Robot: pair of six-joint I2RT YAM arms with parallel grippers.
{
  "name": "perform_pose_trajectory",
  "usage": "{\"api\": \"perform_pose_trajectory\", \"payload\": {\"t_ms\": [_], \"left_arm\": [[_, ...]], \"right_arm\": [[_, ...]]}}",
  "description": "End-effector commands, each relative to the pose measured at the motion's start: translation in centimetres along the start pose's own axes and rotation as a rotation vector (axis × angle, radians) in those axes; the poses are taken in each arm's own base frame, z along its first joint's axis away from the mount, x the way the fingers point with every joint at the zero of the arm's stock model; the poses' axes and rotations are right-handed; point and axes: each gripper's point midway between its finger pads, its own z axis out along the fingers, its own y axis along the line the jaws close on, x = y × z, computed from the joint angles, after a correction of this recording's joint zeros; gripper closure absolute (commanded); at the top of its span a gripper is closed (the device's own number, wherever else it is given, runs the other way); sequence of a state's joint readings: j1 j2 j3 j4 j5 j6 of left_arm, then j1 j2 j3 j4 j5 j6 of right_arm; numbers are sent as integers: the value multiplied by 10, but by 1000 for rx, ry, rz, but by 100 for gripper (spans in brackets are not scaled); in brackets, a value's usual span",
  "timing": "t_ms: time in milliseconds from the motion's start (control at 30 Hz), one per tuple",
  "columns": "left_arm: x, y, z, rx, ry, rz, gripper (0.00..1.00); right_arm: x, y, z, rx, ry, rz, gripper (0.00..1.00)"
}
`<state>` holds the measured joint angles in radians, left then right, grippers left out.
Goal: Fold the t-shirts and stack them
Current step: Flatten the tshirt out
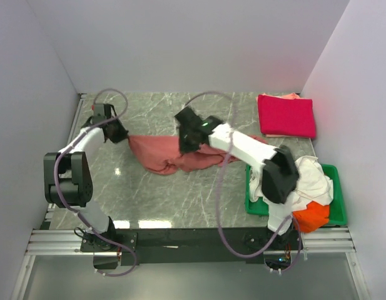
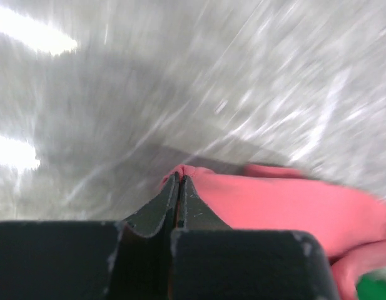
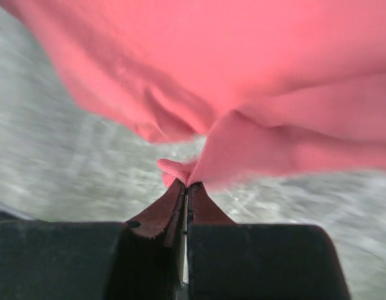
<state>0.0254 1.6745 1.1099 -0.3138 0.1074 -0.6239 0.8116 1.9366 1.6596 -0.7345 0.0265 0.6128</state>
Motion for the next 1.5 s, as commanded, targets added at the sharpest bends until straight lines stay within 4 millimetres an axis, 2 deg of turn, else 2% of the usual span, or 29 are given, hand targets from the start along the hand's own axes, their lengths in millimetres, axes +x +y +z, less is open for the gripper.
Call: {"api": "perform_pose_trajectory", "payload": {"t_ms": [0, 67, 100, 133, 233, 333, 467, 500, 567, 600, 633, 700, 767, 867, 900, 967, 1000, 1067, 1100, 1167, 1200, 1233, 1267, 1300, 1333, 1367, 1400, 1433, 1467], "left_arm": [[-78, -35, -41, 80, -202, -39, 99], [-113, -52, -62, 130, -273, -61, 99], [-129, -52, -70, 140, -303, -96, 99], [-152, -65, -88, 178, -357, -102, 99], [-195, -79, -130, 243, -472, -130, 100], [-226, -84, -179, 309, -589, -156, 100], [-245, -74, -231, 348, -695, -181, 100], [-250, -66, -250, 348, -738, -186, 100], [-251, -60, -268, 343, -764, -189, 100], [-254, -54, -281, 333, -787, -185, 100], [-253, -52, -289, 325, -789, -184, 100], [-254, -46, -302, 311, -815, -165, 100], [-252, -47, -304, 310, -812, -151, 100], [-252, -53, -289, 359, -777, -152, 100], [-253, -48, -267, 353, -730, -168, 100], [-254, -53, -243, 384, -675, -162, 100], [-255, -47, -211, 370, -619, -188, 100], [-257, -46, -180, 352, -586, -184, 100], [-253, -46, -142, 329, -529, -170, 100], [-257, -54, -115, 320, -494, -150, 100], [-248, -53, -74, 294, -425, -141, 100], [-255, -61, -69, 295, -423, -129, 100], [-253, -62, -53, 285, -398, -126, 94], [-241, -60, -17, 265, -338, -120, 85], [-244, -66, -13, 261, -328, -114, 74], [-238, -69, -2, 251, -304, -96, 58], [-236, -67, 8, 236, -288, -89, 52], [-228, -66, 12, 221, -263, -80, 43], [-223, -69, 11, 217, -265, -47, 39]], "right_arm": [[-67, -32, -103, -4, -252, 109, 100], [-86, -45, -133, -4, -317, 136, 100], [-93, -54, -156, -4, -355, 151, 100], [-109, -65, -178, -2, -412, 168, 100], [-135, -89, -239, 26, -557, 189, 100], [-146, -101, -291, 51, -684, 189, 100], [-144, -109, -342, 60, -812, 208, 100], [-140, -113, -361, 55, -858, 221, 100], [-134, -118, -375, 56, -897, 245, 100], [-128, -119, -396, 31, -952, 259, 100], [-125, -124, -401, 40, -971, 270, 100], [-117, -127, -430, 8, -1053, 291, 100], [-110, -134, -445, 9, -1107, 307, 100], [-109, -138, -445, 31, -1119, 308, 100], [-110, -140, -438, 46, -1106, 308, 100], [-114, -141, -420, 75, -1066, 303, 100], [-115, -142, -405, 91, -1034, 299, 100], [-120, -143, -379, 114, -988, 304, 100], [-120, -144, -360, 128, -949, 300, 100], [-123, -146, -340, 130, -922, 323, 100], [-121, -148, -314, 141, -867, 320, 100], [-121, -150, -304, 144, -850, 336, 100], [-122, -151, -287, 156, -819, 341, 100], [-117, -155, -270, 173, -780, 342, 100], [-114, -155, -259, 173, -752, 355, 100], [-112, -157, -245, 180, -722, 359, 100], [-105, -158, -230, 185, -682, 361, 100], [-102, -157, -221, 177, -656, 361, 100], [-98, -157, -212, 177, -633, 363, 100]]}}
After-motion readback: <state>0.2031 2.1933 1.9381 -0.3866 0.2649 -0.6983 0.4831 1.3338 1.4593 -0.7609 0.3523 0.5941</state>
